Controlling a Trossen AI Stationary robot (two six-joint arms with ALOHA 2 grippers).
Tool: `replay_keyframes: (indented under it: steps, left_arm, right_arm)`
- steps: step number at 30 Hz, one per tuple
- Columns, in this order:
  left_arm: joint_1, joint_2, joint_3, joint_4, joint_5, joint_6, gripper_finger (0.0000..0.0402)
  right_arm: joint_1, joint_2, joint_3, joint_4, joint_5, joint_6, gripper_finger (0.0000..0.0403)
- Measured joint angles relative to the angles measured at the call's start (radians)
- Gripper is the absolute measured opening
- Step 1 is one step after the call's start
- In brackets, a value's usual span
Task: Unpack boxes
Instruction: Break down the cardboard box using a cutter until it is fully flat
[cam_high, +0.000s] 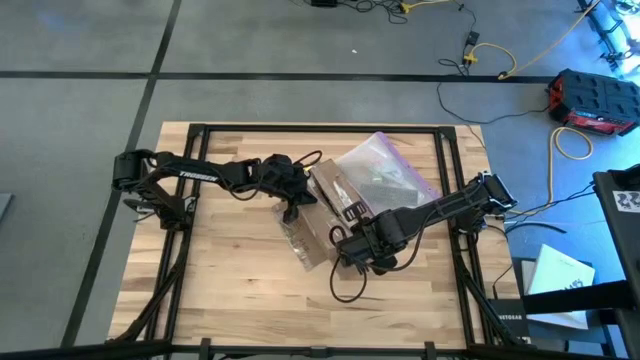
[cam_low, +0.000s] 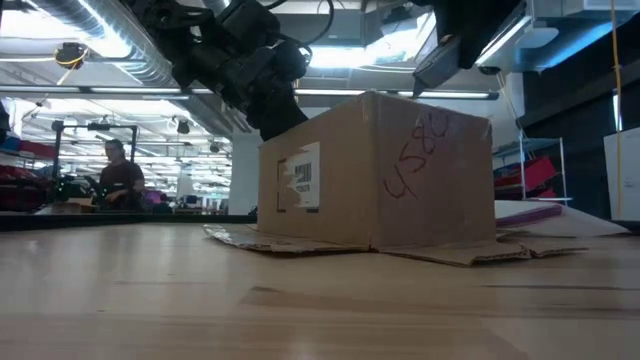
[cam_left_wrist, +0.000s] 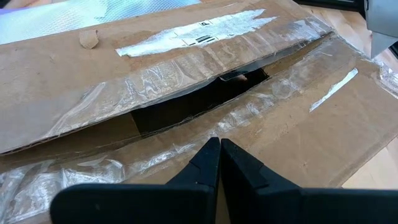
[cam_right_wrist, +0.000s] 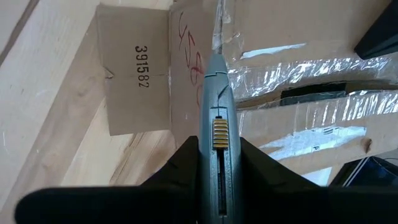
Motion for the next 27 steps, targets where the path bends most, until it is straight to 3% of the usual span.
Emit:
replay_keyframes:
  steps: [27]
  left_arm:
    - [0.0,0.0,0.0,0.0,0.0,-0.004,0.0]
  right_arm:
    - [0.0,0.0,0.0,0.016,0.018,-0.006,0.0055]
